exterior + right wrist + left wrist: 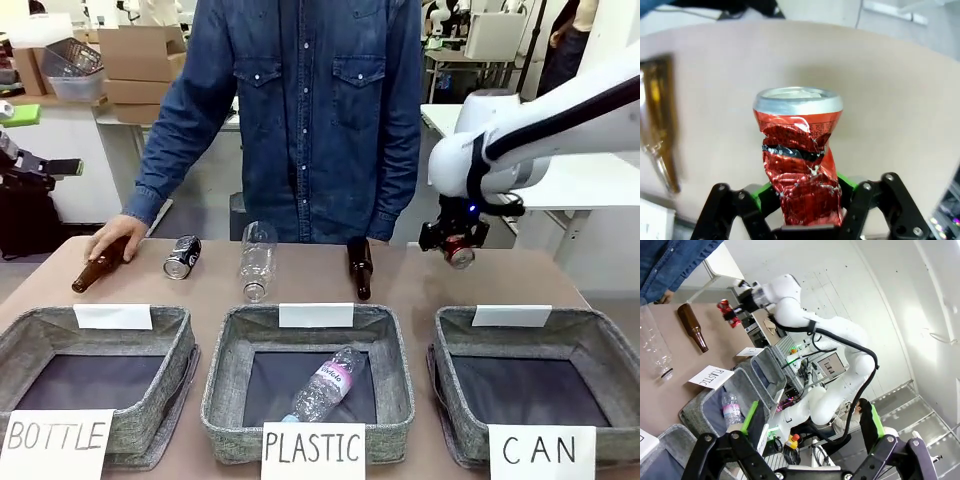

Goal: Sort the can waste into the basket.
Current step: Pick up the can waste from the table and place it in the right Fabric basket.

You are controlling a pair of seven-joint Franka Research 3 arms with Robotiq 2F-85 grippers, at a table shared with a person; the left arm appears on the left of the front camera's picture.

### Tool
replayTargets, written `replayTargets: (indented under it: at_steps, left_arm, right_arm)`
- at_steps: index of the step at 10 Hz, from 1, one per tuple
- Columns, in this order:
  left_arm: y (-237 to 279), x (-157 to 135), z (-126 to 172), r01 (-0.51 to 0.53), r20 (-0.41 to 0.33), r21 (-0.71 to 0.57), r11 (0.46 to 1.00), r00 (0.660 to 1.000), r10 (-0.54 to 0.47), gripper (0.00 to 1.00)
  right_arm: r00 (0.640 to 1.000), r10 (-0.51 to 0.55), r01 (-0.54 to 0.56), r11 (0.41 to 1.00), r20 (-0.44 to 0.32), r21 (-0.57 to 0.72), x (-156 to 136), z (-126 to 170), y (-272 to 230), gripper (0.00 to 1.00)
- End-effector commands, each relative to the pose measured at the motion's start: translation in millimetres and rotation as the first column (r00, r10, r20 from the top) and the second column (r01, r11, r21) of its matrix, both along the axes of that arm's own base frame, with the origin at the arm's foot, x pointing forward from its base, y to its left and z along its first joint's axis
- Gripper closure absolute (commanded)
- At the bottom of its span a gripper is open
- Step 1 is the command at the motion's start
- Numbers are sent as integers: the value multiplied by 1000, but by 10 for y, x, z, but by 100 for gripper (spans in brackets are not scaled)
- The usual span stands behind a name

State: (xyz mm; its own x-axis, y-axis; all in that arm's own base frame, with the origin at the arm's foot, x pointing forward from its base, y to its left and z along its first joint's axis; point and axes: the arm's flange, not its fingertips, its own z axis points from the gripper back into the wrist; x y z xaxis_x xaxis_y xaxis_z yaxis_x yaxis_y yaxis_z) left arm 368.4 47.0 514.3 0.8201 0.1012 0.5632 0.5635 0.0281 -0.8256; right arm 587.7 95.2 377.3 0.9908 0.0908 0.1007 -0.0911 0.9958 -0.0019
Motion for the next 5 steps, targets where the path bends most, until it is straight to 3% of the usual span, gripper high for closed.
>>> replayTargets:
  at_steps: [1, 2, 4, 5]
  left_arm:
    - [-14, 3, 11, 1, 24, -20, 1000, 1000, -1, 0]
    - [-14, 3, 11, 1, 24, -20, 1000, 1000, -1, 0]
    - [-14, 3, 11, 1, 24, -20, 1000, 1000, -1, 0]
    - [-14, 3, 11, 1, 24, -20, 1000, 1000, -1, 0]
  right_arm:
    - [997, 75, -73, 989, -17, 127, -958, 737, -440, 75]
    - [991, 130, -121, 978, -41, 171, -1489, 959, -616, 75]
    - [971, 190, -174, 978, -144, 114, -2239, 961, -785, 75]
    - [948, 292, -282, 955, -126, 91, -2553, 927, -847, 75]
